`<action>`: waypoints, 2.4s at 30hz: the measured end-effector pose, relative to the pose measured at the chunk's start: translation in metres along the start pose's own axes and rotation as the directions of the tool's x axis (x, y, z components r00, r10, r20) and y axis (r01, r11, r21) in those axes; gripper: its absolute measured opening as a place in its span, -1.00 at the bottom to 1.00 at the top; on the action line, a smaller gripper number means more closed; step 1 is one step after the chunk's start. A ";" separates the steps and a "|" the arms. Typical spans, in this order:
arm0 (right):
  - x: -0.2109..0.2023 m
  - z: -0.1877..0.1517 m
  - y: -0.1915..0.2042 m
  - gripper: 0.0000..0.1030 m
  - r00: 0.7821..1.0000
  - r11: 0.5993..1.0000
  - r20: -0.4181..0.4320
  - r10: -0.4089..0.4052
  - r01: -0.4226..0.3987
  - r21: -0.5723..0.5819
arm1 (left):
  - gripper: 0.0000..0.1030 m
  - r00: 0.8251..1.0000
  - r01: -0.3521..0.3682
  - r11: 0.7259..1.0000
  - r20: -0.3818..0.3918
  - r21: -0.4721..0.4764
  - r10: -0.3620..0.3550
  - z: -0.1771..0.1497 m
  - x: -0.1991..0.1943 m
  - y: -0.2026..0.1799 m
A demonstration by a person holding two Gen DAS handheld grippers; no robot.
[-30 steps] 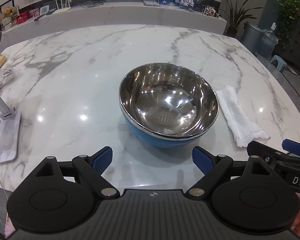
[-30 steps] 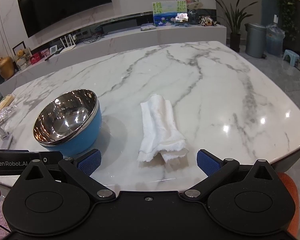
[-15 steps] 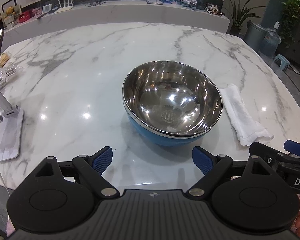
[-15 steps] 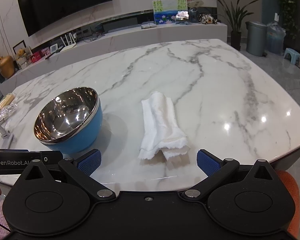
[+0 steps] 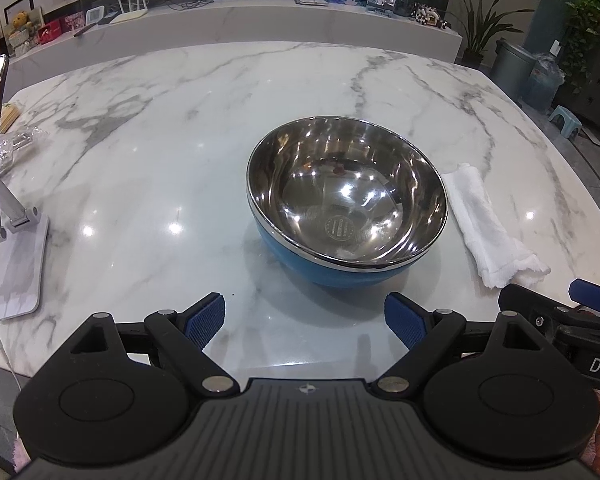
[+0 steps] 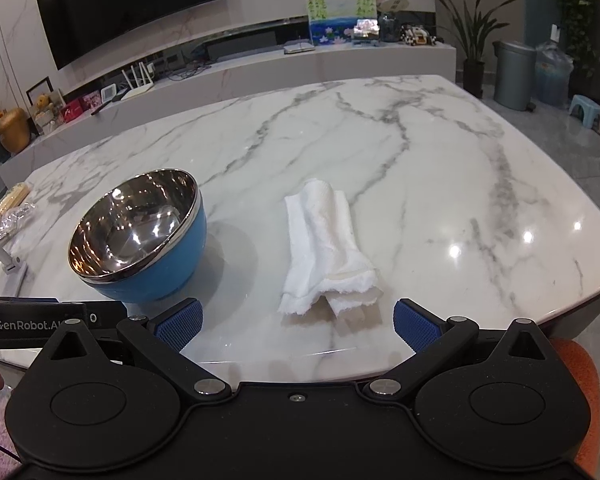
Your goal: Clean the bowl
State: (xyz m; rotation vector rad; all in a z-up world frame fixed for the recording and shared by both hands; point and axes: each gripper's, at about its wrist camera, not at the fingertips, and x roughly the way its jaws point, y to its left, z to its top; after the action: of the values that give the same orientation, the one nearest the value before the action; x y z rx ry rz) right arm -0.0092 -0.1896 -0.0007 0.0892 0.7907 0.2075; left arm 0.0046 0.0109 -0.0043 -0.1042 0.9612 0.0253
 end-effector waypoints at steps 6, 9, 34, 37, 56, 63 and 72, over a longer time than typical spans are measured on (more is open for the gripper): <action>0.001 0.001 0.000 0.98 1.000 1.000 -0.006 0.004 -0.004 -0.004 | 0.69 1.000 0.001 1.000 0.001 0.000 -0.001 0.002 0.000 0.001; 0.002 0.004 -0.001 0.97 1.000 1.000 -0.005 0.007 -0.007 -0.006 | 0.69 1.000 0.003 1.000 0.005 0.000 -0.003 0.005 -0.002 0.002; 0.023 0.051 0.002 0.75 1.000 0.996 -0.006 0.017 -0.018 -0.087 | 0.69 0.998 0.055 0.998 0.007 -0.028 -0.055 0.047 0.005 0.020; 0.032 0.055 0.003 0.62 1.000 0.994 -0.025 0.013 -0.016 -0.110 | 0.55 0.999 0.054 0.998 -0.006 -0.034 -0.054 0.052 0.011 0.023; 0.085 0.061 -0.005 -0.29 0.986 0.980 -0.163 -0.024 -0.009 -0.197 | -0.20 0.994 0.054 0.998 -0.092 -0.031 -0.057 0.066 0.039 0.031; 0.092 0.057 -0.002 -0.60 0.984 0.966 -0.170 -0.053 0.008 -0.257 | -0.45 0.991 0.069 0.997 -0.116 -0.035 -0.073 0.064 0.043 0.033; 0.087 0.062 -0.011 -0.83 0.986 0.963 -0.160 -0.042 -0.002 -0.269 | -0.51 0.989 0.071 0.996 -0.125 -0.046 -0.076 0.059 0.045 0.032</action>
State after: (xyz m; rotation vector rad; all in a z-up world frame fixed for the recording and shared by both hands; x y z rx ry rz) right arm 0.0966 -0.1811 -0.0195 -0.1946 0.9209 0.3041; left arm 0.0767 0.0476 -0.0098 -0.1817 1.0833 -0.0297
